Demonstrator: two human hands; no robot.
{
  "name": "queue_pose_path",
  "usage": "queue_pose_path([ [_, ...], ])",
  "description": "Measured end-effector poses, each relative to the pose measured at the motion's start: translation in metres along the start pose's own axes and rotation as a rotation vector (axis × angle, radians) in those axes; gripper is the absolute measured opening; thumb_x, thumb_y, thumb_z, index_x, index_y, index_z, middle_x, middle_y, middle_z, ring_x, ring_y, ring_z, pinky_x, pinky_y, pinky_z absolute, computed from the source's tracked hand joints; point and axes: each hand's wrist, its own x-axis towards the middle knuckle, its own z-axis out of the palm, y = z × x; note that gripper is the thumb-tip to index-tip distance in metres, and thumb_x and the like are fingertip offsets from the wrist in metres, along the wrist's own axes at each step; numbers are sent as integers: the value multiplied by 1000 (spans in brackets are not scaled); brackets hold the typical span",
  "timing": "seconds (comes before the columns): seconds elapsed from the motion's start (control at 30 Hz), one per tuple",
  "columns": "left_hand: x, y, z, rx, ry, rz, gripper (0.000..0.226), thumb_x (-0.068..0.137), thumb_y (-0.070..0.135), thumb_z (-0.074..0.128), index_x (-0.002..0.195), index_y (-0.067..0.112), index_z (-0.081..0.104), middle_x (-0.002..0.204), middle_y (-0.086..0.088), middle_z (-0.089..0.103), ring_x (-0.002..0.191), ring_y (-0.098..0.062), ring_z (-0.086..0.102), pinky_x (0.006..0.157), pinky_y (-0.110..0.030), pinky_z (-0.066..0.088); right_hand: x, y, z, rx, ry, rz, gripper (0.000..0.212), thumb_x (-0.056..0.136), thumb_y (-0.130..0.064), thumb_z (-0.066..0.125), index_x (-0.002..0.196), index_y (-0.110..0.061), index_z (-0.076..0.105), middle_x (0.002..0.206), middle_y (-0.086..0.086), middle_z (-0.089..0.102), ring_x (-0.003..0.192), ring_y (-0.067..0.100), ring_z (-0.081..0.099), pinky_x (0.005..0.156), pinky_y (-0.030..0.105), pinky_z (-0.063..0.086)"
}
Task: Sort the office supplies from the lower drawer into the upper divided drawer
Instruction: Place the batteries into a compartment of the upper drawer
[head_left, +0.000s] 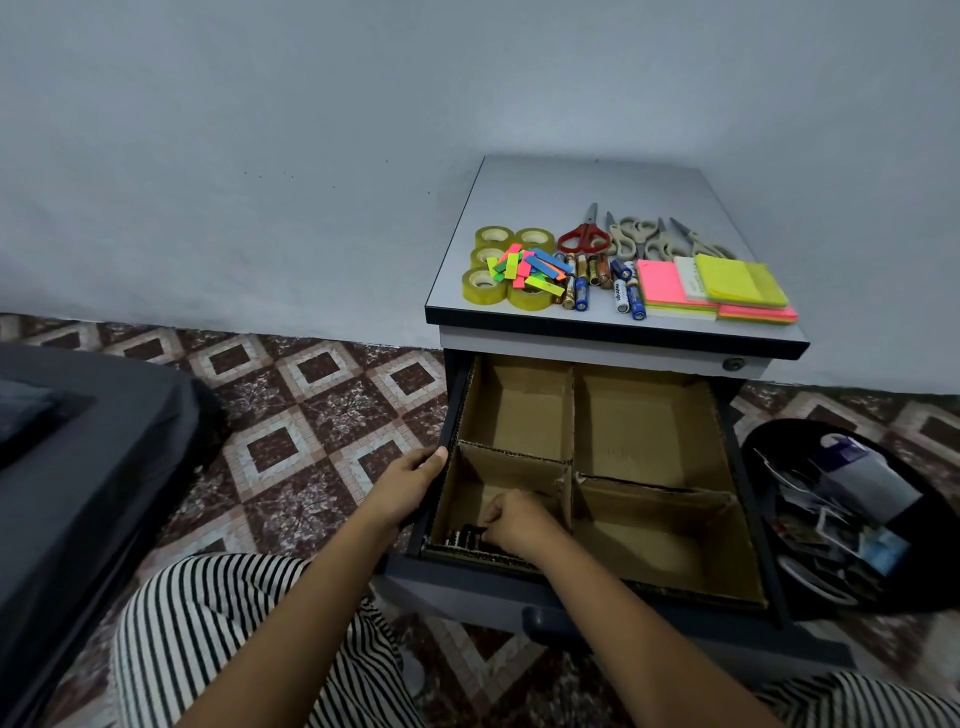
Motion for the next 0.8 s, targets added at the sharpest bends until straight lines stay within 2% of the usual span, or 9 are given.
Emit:
queue_pose_path([
  [0.1,0,0,-1,38,3,6,38,95,39,51,126,17,56,123,-8,61,112,-24,57,102,-45,44,-3,-3,-1,27,47,-21,21,91,-12,57,111,-10,62,115,7,61,101,19,58,80,24,44],
  [0.2,-1,4,0,86,29,46,36,96,32,51,126,13,55,122,-8,60,107,-22,58,98,-39,46,-8,-5,-4,97,125,-88,25,91,-12,55,115,-11,60,108,7,65,90,14,60,83,26,52],
  [0.27,0,9,0,170,56,108,38,96,28,51,131,13,50,127,-12,57,108,-23,58,97,-41,47,-17,-10,-15,131,153,-149,27,92,-14,56,119,-14,59,102,2,64,83,7,57,72,17,50],
  [0.33,-3,18,2,322,71,191,44,96,26,50,138,15,41,135,-11,51,119,-24,52,100,-38,43,-29,-14,-35,154,176,-194,29,92,-19,57,121,-19,58,109,-2,63,85,3,55,65,10,41],
  [0.43,-10,46,10,509,157,421,44,96,24,49,139,17,40,138,-6,47,124,-19,46,97,-32,41,-51,-17,-79,201,292,-317,29,92,-22,57,122,-22,57,110,-6,62,92,0,56,68,9,41],
  [0.57,-15,98,37,641,229,807,34,95,21,51,129,18,53,129,1,51,115,-8,46,94,-20,40,-62,-14,-138,206,599,-406,25,92,-19,57,117,-20,60,99,-9,59,86,-4,54,64,7,42],
  [0.63,-10,122,56,739,241,972,29,94,20,52,123,16,58,123,1,54,113,-9,47,93,-18,37,-55,-12,-162,127,756,-400,24,92,-16,58,116,-15,62,103,-2,61,87,1,55,73,8,42],
  [0.7,1,142,76,853,244,1096,28,94,18,52,120,14,61,121,-2,58,112,-15,50,93,-25,41,-43,-7,-179,32,880,-381,26,92,-14,58,117,-9,63,111,6,62,94,10,57,81,16,44],
  [0.8,23,161,104,1082,218,1192,33,93,15,51,125,9,57,126,-11,57,114,-27,52,93,-40,46,-25,2,-193,-187,965,-372,34,92,-13,55,125,-5,57,120,12,56,109,23,53,93,28,40],
])
